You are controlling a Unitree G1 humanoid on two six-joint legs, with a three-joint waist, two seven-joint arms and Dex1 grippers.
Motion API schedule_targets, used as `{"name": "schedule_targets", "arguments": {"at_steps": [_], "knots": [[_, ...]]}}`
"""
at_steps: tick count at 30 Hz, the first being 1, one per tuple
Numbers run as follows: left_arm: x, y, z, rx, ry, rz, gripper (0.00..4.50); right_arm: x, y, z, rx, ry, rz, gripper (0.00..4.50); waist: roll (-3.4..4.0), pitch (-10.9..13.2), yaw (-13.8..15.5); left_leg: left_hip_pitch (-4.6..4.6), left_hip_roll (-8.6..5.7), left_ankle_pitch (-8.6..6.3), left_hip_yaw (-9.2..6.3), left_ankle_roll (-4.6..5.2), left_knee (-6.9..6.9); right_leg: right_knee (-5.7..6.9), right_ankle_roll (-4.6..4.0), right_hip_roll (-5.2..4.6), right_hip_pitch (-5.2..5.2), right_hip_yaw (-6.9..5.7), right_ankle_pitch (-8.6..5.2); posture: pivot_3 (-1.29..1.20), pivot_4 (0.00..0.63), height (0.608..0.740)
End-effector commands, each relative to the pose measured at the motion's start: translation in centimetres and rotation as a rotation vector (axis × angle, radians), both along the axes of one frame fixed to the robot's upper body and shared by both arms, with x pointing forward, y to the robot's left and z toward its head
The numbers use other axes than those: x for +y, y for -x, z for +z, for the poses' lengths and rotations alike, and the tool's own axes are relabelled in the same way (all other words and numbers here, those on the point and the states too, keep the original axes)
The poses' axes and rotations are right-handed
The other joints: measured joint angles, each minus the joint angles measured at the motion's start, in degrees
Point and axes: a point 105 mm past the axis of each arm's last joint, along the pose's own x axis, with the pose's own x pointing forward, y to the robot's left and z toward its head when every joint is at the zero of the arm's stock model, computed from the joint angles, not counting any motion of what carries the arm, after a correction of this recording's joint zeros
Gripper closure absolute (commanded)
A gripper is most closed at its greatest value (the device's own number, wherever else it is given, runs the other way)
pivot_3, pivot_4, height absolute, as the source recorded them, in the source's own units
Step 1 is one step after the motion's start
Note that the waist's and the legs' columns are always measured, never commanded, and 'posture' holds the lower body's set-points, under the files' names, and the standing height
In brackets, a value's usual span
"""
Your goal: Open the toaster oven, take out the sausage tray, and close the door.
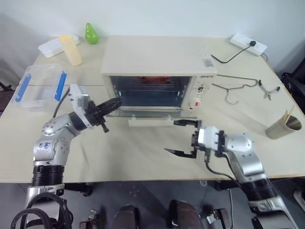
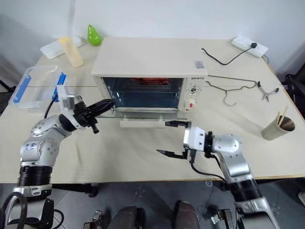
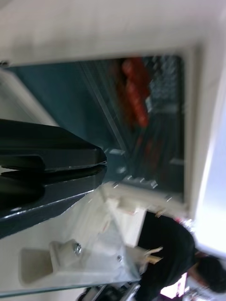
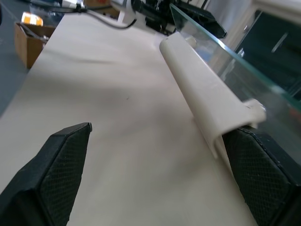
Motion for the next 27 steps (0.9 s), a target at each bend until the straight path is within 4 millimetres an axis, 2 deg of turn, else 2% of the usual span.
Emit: {"name": "schedule_targets", "arguments": {"at_steps": [1, 2, 6, 8, 10, 12, 15, 17, 20, 22, 24, 25, 26, 27], "knots": [[-0.2, 0.5, -2.5, 0.020, -0.116, -0.023, 4.44, -4.6, 1.3, -1.1, 0.028, 0.051, -0.171, 0.00, 0.00, 0.00, 0.86, -0.01, -0.02, 0.00, -0.01, 0.00, 0.00, -0.01, 0.00, 0.00, 0.01, -0.01, 0.00, 0.00, 0.150, 0.740], [-0.1, 0.4, -3.3, 0.032, -0.147, -0.009, 4.44, -5.9, 1.7, -1.7, 0.049, 0.074, -0.216, 0.00, 0.00, 0.00, 1.05, 0.01, -0.02, 0.00, -0.02, 0.00, 0.00, -0.01, 0.00, 0.00, 0.04, 0.00, 0.00, 0.00, 0.150, 0.740], [0.0, 0.3, -4.3, 0.046, -0.166, 0.012, 4.44, -8.0, 2.2, -1.8, 0.054, 0.101, -0.307, 0.00, -0.06, 0.04, 0.84, 0.03, 0.03, 0.08, 0.27, 0.05, 0.13, -0.09, -0.02, 0.02, 0.04, 0.13, -0.01, 0.00, 0.150, 0.740], [0.0, 0.5, -5.2, 0.056, -0.169, 0.035, 4.44, -9.1, 1.2, 0.2, -0.024, 0.097, -0.391, 0.00, -0.05, 0.03, 0.50, 0.10, 0.04, 0.16, 0.29, 0.06, 0.14, -0.03, -0.03, 0.01, 0.05, 0.22, -0.01, 0.00, 0.150, 0.740], [0.2, 0.7, -5.8, 0.060, -0.173, 0.062, 4.44, -8.8, 0.2, 2.1, -0.111, 0.097, -0.421, 0.00, 0.00, 0.00, 0.15, 0.16, 0.05, 0.16, 0.17, 0.06, 0.13, 0.01, -0.03, -0.01, 0.04, 0.29, -0.01, 0.00, 0.150, 0.740], [0.4, 1.0, -6.1, 0.063, -0.171, 0.076, 4.44, -6.7, -0.8, 3.8, -0.200, 0.071, -0.387, 0.00, 0.00, 0.01, -0.22, 0.17, 0.07, 0.14, -0.04, 0.03, 0.12, 0.04, -0.03, 0.00, -0.03, 0.31, -0.01, 0.00, 0.150, 0.740], [1.0, 1.4, -6.1, 0.065, -0.143, 0.133, 3.85, -2.7, -2.7, 4.7, -0.269, 0.066, -0.369, 0.00, 0.01, 0.00, -0.51, 0.19, 0.10, 0.14, -0.12, 0.00, 0.10, 0.18, -0.03, 0.00, -0.06, 0.28, -0.01, 0.00, 0.150, 0.740], [1.3, 1.8, -5.5, 0.023, -0.126, 0.152, 3.25, -0.9, -3.9, 4.6, -0.222, 0.073, -0.405, 0.00, 0.01, 0.00, -0.32, 0.16, 0.09, 0.13, -0.18, -0.02, 0.11, 0.31, -0.04, -0.01, -0.09, 0.23, -0.01, 0.00, 0.150, 0.740], [2.7, 2.7, -4.0, -0.049, -0.061, 0.236, 2.41, 3.5, -4.2, 6.1, -0.339, 0.032, -0.323, 0.00, 0.01, 0.00, 0.15, -0.05, 0.03, 0.11, -0.19, -0.03, 0.17, 0.36, -0.04, -0.06, -0.12, 0.13, -0.01, 0.00, 0.150, 0.740], [4.2, 3.6, -3.3, -0.074, -0.028, 0.303, 1.72, 6.4, -4.8, 6.3, -0.431, 0.060, -0.284, 0.00, 0.01, 0.00, -0.13, -0.07, 0.04, 0.06, -0.28, -0.01, 0.23, 0.31, -0.03, -0.08, -0.16, 0.15, -0.01, 0.00, 0.150, 0.740], [5.0, 4.3, -3.1, -0.086, -0.013, 0.351, 1.15, 8.1, -6.4, 5.8, -0.487, 0.123, -0.340, 0.00, 0.00, 0.00, -0.40, -0.04, 0.06, 0.06, -0.29, -0.01, 0.24, 0.31, -0.03, -0.08, -0.15, 0.16, -0.01, 0.00, 0.150, 0.740], [5.3, 4.7, -2.9, -0.092, -0.002, 0.363, 0.86, 8.7, -7.1, 6.3, -0.509, 0.105, -0.390, 0.00, 0.00, -0.01, -0.57, -0.03, 0.08, 0.06, -0.30, -0.01, 0.24, 0.34, -0.03, -0.07, -0.15, 0.13, -0.01, 0.00, 0.150, 0.740], [5.5, 5.1, -2.9, -0.092, 0.005, 0.375, 0.47, 9.3, -7.7, 6.6, -0.521, 0.095, -0.424, 0.00, 0.00, -0.01, -0.42, 0.05, 0.16, 0.06, -0.16, -0.03, 0.28, 0.45, -0.04, -0.07, -0.19, 0.18, -0.02, 0.00, 0.150, 0.740], [5.8, 5.4, -2.7, -0.106, -0.001, 0.397, 0.26, 10.3, -7.8, 6.4, -0.519, 0.107, -0.400, 0.00, -0.01, -0.01, -0.19, 0.02, 0.25, 0.04, 0.01, -0.06, 0.34, 0.57, -0.07, -0.06, -0.29, 0.26, -0.03, 0.00, 0.150, 0.740]]}}
